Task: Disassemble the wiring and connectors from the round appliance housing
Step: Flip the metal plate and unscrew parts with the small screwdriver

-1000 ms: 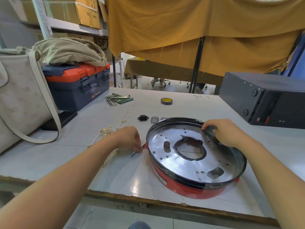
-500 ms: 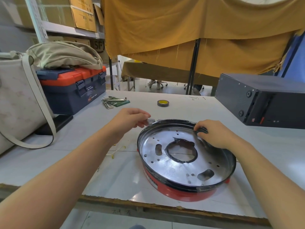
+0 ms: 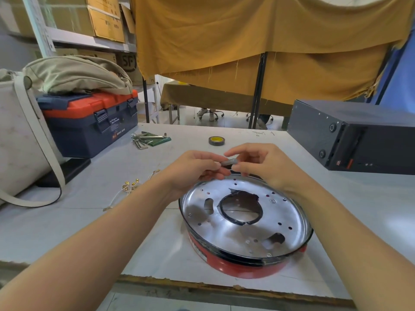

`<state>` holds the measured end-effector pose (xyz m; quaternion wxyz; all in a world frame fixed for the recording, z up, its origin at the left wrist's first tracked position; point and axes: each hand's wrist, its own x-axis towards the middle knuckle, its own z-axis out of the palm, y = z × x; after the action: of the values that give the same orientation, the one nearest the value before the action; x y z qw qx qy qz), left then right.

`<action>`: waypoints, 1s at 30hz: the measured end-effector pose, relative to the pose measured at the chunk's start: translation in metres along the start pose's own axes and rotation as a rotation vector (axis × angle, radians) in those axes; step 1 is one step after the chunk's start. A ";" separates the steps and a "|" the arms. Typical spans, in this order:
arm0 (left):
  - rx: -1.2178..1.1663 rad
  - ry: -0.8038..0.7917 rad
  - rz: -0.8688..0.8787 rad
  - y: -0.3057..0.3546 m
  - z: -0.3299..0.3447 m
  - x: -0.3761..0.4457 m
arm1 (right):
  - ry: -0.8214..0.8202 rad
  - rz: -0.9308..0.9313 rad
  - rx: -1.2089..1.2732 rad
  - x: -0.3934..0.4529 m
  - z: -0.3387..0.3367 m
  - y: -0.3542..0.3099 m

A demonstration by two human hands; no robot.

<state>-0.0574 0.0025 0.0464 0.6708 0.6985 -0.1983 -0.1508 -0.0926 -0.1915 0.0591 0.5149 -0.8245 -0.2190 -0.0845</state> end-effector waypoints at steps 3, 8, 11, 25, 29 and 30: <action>0.002 -0.062 0.018 0.001 0.000 -0.002 | -0.011 -0.012 -0.058 0.004 0.007 -0.003; 0.196 -0.021 0.051 0.000 -0.014 -0.004 | 0.111 -0.012 -0.024 0.011 0.015 -0.003; 0.345 0.182 0.064 -0.011 -0.030 -0.006 | 0.162 0.072 0.090 0.012 0.015 -0.002; 0.310 0.119 -0.099 -0.041 -0.039 0.008 | -0.180 0.267 0.203 0.021 0.040 -0.014; 0.208 0.103 -0.113 -0.045 -0.036 0.020 | -0.259 0.360 0.193 0.027 0.048 -0.008; 0.132 0.107 -0.107 -0.049 -0.035 0.021 | -0.257 0.375 0.194 0.028 0.050 -0.005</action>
<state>-0.0190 0.0240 0.0010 0.6239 0.7579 -0.1339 -0.1356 -0.0745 -0.1374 0.0503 0.5663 -0.8013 -0.1331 0.1397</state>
